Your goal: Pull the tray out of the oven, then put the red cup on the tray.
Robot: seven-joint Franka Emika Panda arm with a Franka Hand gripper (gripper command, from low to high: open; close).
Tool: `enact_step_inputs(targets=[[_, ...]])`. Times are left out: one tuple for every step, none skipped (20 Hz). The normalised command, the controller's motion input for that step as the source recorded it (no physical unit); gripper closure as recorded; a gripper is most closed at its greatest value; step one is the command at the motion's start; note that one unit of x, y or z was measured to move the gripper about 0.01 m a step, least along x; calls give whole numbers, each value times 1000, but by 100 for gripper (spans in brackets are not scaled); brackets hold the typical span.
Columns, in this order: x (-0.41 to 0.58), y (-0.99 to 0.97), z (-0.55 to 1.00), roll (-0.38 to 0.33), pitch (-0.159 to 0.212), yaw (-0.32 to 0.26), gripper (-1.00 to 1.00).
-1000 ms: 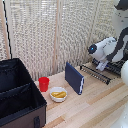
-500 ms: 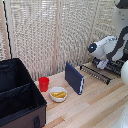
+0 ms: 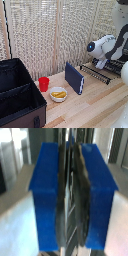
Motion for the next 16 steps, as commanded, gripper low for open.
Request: enact_step_inputs(targets=[[-57, 820, 17, -2, 9, -79, 100], [-57, 817, 29, 0, 12, -77, 100], [-63, 814, 40, -1, 5, -79, 100], [-74, 797, 51, 0, 3, -85, 100], [-86, 720, 9, -14, 4, -75, 100], [-31, 606, 0, -38, 9, -74, 100], [-11, 469, 0, -25, 4, -55, 100], [34, 391, -3, -24, 49, -17, 100], [31, 374, -17, -14, 39, -20, 100], [0, 386, -14, -28, 5, 0, 100], [0, 289, -54, 0, 23, 0, -100], [17, 143, 0, 0, 0, 0, -100], [9, 46, -40, 0, 0, 13, -100], [34, 0, 0, 31, 0, 0, -100], [71, 0, -43, 38, 0, 0, -100], [143, 0, 0, 39, 47, 33, -100]])
